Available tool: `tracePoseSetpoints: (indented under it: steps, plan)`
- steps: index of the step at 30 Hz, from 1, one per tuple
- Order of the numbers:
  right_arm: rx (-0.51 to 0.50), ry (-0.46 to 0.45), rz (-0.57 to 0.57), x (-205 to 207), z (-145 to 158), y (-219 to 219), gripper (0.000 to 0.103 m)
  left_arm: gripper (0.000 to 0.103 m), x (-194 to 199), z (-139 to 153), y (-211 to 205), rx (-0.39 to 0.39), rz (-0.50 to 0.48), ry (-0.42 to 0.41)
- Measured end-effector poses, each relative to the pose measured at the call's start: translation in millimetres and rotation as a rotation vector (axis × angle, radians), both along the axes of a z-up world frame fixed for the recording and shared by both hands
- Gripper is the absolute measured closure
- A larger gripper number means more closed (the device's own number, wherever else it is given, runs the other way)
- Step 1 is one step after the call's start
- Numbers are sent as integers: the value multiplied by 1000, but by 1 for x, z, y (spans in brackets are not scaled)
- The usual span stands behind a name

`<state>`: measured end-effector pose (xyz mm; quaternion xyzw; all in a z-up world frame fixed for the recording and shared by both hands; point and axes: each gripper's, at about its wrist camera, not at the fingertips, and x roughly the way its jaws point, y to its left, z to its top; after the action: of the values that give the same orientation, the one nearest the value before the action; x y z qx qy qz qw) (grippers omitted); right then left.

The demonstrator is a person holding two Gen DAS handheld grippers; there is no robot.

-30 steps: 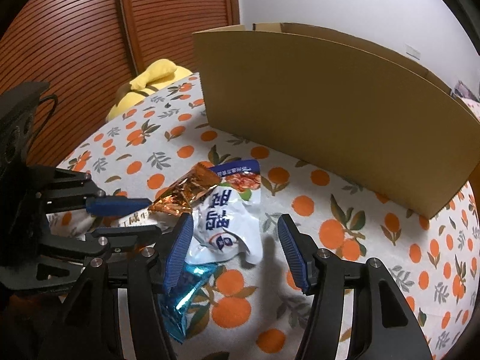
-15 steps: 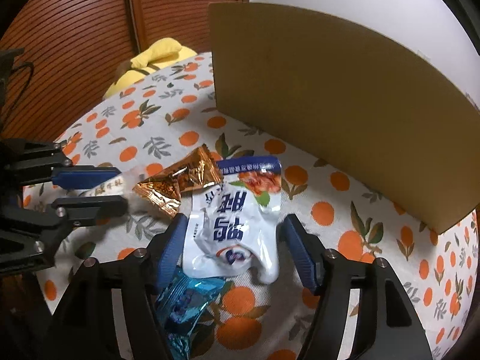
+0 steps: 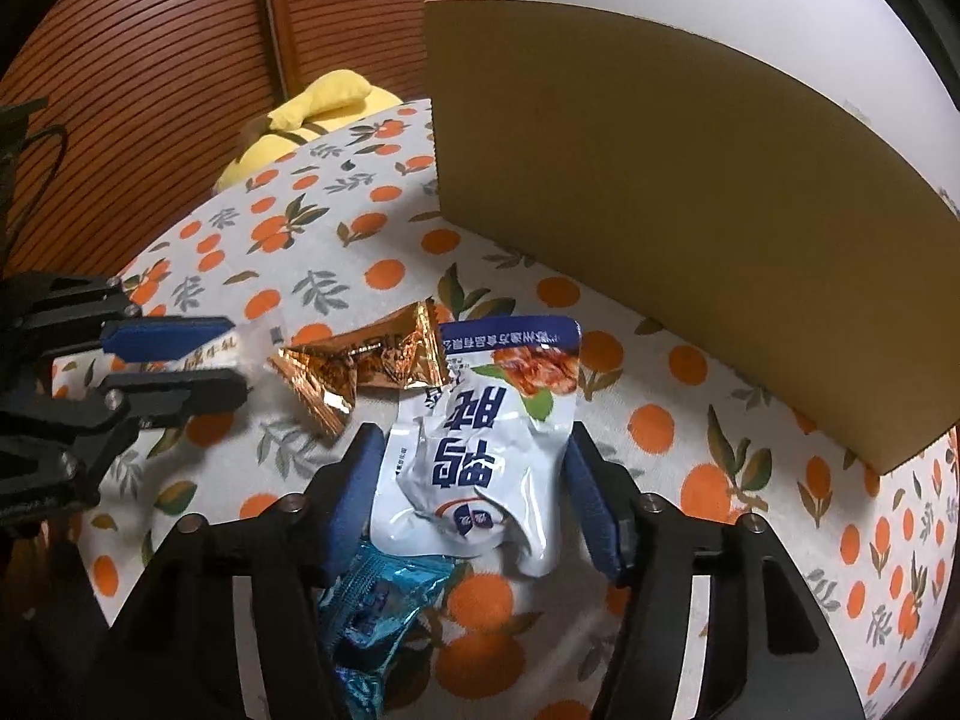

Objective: Organize snacks
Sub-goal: 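Close the left tool on the small white wrapped snack while the right tool grasps the white duck-neck packet, then lift both held packets and carry them over the open box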

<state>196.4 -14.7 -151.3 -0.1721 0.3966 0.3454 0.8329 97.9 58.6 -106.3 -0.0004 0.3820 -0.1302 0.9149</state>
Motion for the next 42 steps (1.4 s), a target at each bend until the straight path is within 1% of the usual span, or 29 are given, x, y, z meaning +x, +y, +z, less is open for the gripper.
tracePoseSetpoints:
  steps: [7, 16, 22, 27, 32, 42]
  plan:
    - [7, 6, -32, -5, 1, -19, 44, 84, 1, 2, -1, -11, 1, -6]
    - [19, -4, -112, 0, 2, -55, 44, 84, 6, 6, -8, -5, -5, -19]
    - [52, -10, -145, -4, 7, -73, 44, 84, 6, 13, -6, -16, 3, -39]
    - [73, -20, -155, -9, 10, -80, 44, 84, 7, 22, -7, -20, -3, -59]
    - [95, -36, -162, -13, 19, -86, 44, 84, 10, 32, -11, -28, -12, -84]
    - [134, -86, -174, -20, 46, -101, 44, 84, 23, 55, -27, -17, -40, -128]
